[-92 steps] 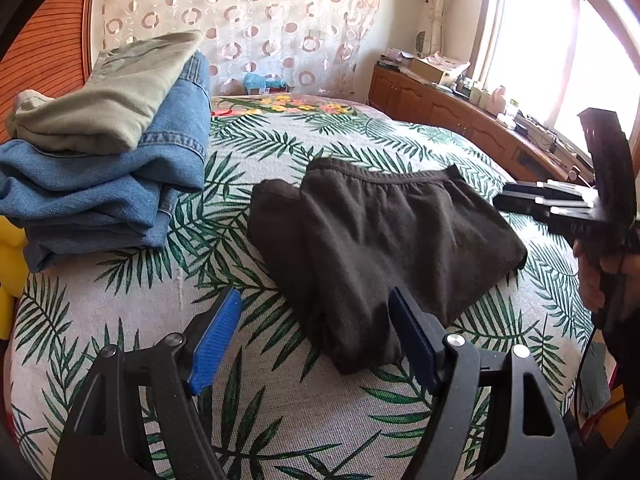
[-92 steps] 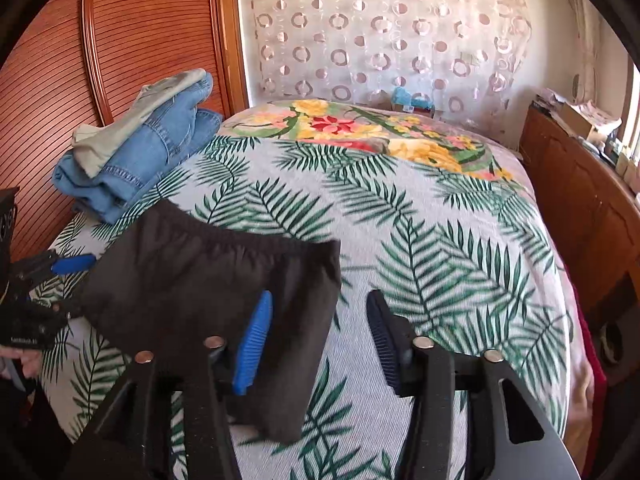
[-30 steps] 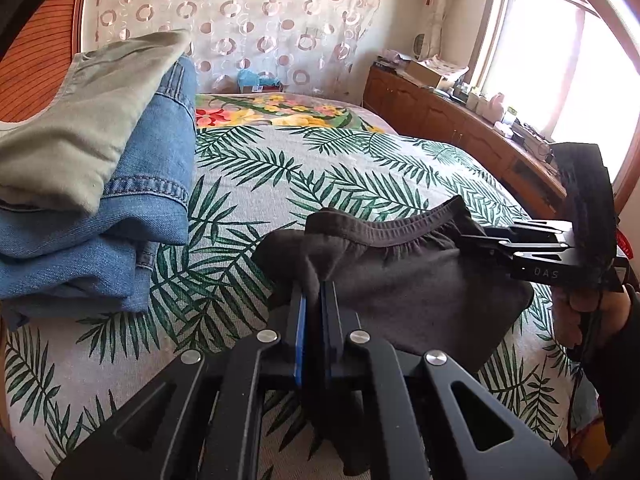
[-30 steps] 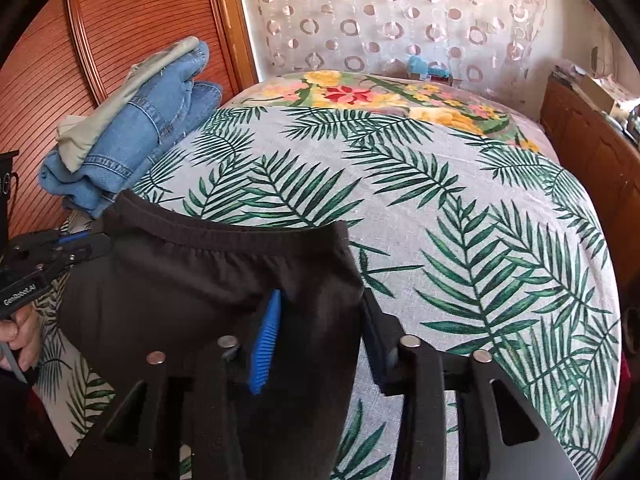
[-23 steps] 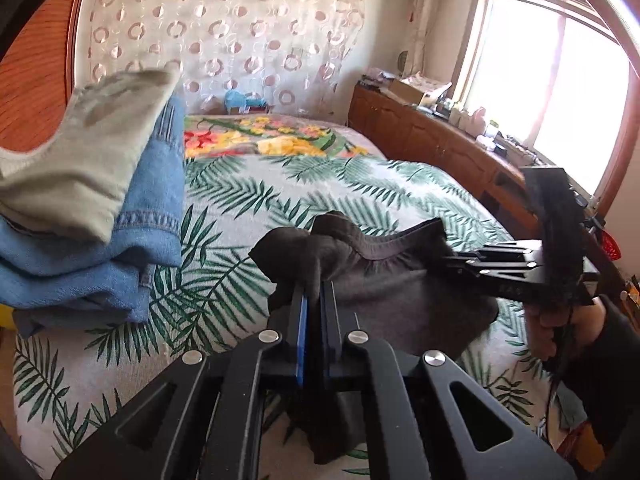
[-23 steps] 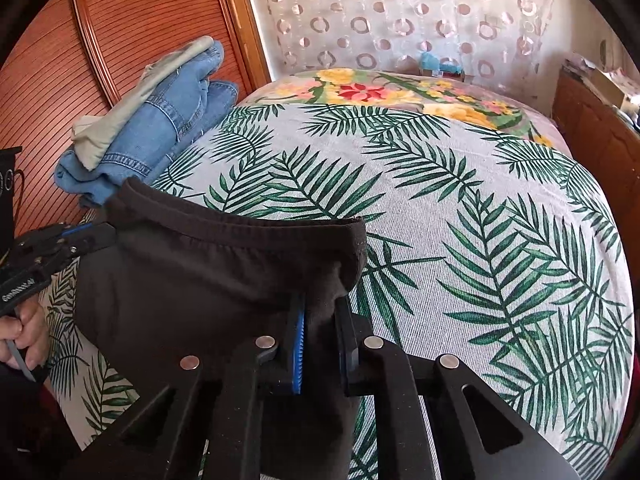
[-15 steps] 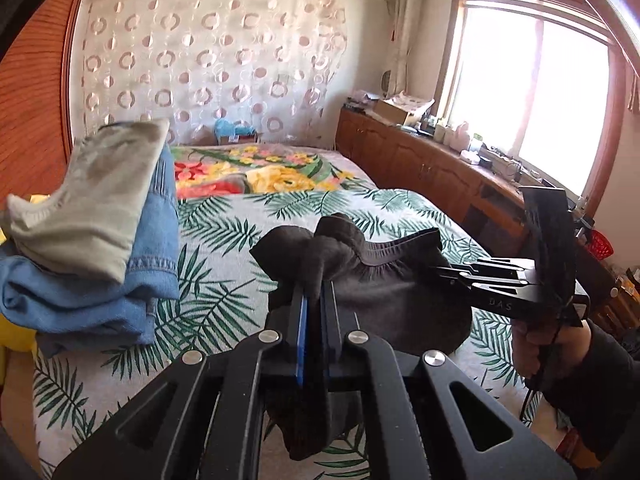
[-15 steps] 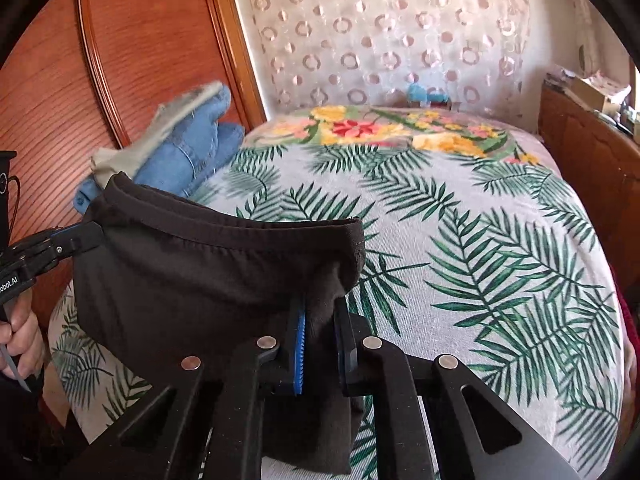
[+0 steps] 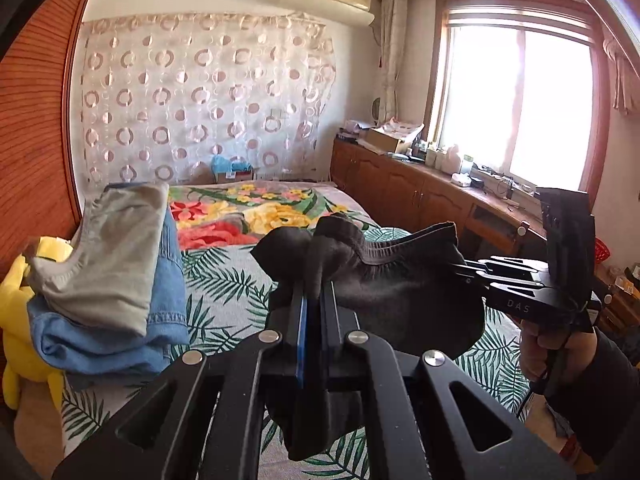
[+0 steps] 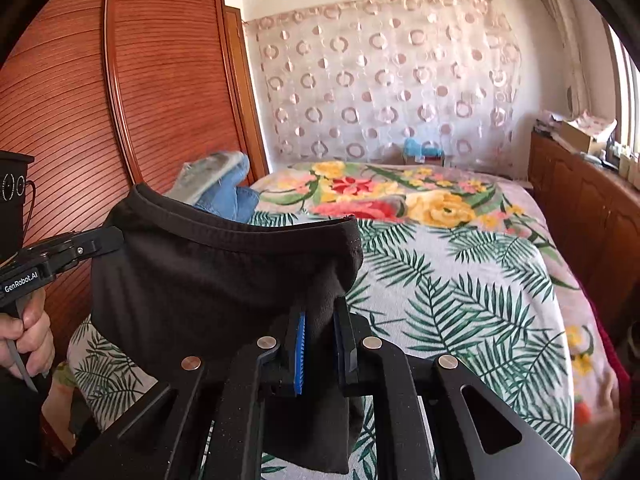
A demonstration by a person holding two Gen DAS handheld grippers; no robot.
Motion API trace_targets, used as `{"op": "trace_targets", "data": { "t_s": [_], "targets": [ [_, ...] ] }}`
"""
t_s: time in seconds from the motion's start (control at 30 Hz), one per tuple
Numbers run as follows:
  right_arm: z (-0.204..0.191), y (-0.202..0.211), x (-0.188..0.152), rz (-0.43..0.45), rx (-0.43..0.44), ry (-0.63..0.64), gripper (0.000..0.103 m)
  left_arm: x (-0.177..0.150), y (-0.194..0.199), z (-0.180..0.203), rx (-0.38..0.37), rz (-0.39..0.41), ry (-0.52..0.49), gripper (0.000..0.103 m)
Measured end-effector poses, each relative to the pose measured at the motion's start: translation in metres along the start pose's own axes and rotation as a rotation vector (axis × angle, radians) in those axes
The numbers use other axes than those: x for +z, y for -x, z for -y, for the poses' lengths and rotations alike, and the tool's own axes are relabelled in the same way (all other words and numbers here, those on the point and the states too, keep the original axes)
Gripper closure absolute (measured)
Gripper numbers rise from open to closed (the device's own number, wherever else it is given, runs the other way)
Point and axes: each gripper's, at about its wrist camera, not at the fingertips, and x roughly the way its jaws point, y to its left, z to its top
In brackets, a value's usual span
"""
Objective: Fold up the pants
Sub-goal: 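Grasp the folded black pants with the right tool and lift them with both tools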
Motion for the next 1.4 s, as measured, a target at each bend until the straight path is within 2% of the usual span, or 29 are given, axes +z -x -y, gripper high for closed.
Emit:
{"op": "trace_targets", "data": {
  "t_s": [0.27, 0.5, 0.77, 1.03, 1.4],
  "targets": [
    [-0.004, 0.019, 0.014, 0.055, -0.003, 0.046, 0.092, 0.01, 0.012, -0.002, 0.011, 0.043, -0.017, 0.097],
    [-0.007, 0.014, 0.019, 0.073, 0.003, 0.079, 0.092, 0.008, 0.012, -0.009, 0.029, 0.049, -0.017, 0.097],
    [-0.011, -0.009, 0.026, 0.056, 0.018, 0.117, 0.092, 0.007, 0.009, -0.026, 0.059, 0.046, 0.002, 0.097],
    [-0.013, -0.037, 0.047, 0.034, 0.049, 0.156, 0.092, 0.009, 0.005, -0.051, 0.099, 0.038, 0.036, 0.097],
    [-0.009, -0.089, 0.096, 0.036, 0.101, 0.23, 0.092, 0.035, -0.005, -0.091, 0.177, 0.049, 0.052, 0.097]
  ]
}}
